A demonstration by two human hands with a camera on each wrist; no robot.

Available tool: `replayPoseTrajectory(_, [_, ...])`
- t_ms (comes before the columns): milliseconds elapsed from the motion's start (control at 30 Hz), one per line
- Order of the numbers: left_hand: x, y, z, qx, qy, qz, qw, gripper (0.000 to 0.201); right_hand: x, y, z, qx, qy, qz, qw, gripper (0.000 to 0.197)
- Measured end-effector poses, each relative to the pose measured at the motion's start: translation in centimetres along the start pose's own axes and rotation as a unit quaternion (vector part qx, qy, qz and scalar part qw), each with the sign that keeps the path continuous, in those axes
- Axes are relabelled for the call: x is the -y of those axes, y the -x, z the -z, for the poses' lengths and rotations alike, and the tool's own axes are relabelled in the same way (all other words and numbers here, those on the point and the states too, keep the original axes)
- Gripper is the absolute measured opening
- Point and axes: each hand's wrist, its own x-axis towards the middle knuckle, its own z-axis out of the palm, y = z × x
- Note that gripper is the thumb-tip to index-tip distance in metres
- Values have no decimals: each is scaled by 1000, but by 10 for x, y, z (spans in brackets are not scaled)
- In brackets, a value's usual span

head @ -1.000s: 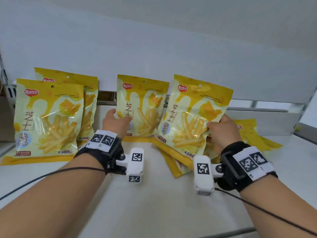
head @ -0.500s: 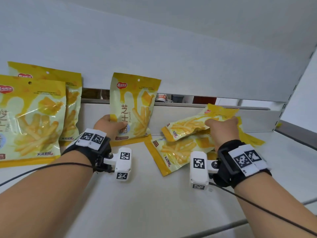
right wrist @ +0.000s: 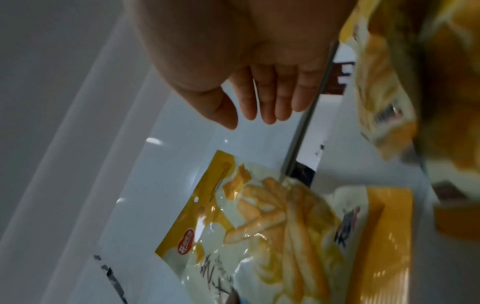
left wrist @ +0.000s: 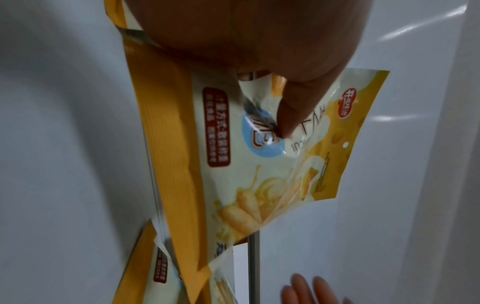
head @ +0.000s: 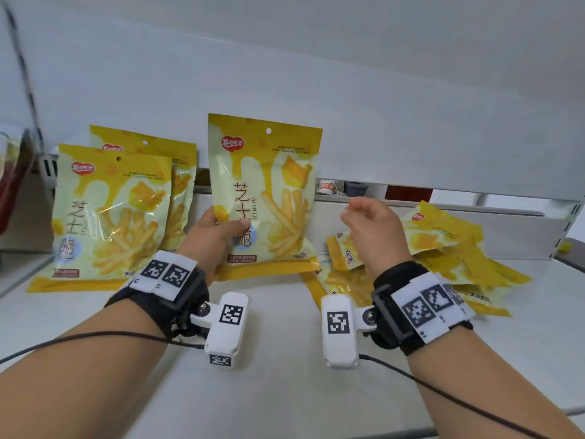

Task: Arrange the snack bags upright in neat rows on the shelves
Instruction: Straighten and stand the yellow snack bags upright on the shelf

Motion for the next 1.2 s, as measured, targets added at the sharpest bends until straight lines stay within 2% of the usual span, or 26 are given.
replayPoseTrajectory(100, [-3,13,12,30,16,27,999,23,-10,-1,-23,27,-70,-56,996,18])
replayPoseTrajectory(200, [0,20,23,51,-1,48,998,21,-16,-3,-38,41,-123,-77,989,7])
replayPoseTrajectory(300, [3,26,28,72,-13,42,996,17,-12,-5,-50,55,-150,-67,985,22])
replayPoseTrajectory(367, [1,26,30,57,-21,7,998,23,-10,-6,-55,59,-159,-62,984,28])
replayPoseTrajectory(433, [-7,22,30,15,-4,-31,999,37,-11,-7,-57,73,-164,-59,982,19])
replayPoseTrajectory(467, [-12,20,30,-5,10,-48,999,43,-10,-4,-59,84,-163,-56,981,22])
replayPoseTrajectory(500, [-16,18,30,-23,19,-62,998,41,-9,-3,-60,91,-161,-49,981,25])
replayPoseTrajectory(567, [-21,16,29,-40,28,-81,995,26,-7,-2,-63,102,-180,-53,977,24])
replayPoseTrajectory(633, [-23,15,26,-35,27,-92,995,26,-3,-1,-67,117,-193,-65,972,27])
replayPoseTrajectory(733, [-24,13,25,-66,51,-74,994,40,-6,0,-73,134,-235,-88,959,26])
replayPoseTrajectory(867, [-23,9,29,-73,99,-28,992,24,-15,1,-79,141,-261,-80,952,22])
replayPoseTrajectory(1000, [-19,8,33,-84,84,-37,992,23,-28,4,-83,163,-309,-82,933,20])
replayPoseTrajectory(1100, [-16,10,39,-71,74,-45,994,27,-42,10,-85,203,-291,-86,931,20])
replayPoseTrajectory(1200, [-12,12,43,-31,108,-32,993,33,-47,12,-81,195,-276,-74,938,15])
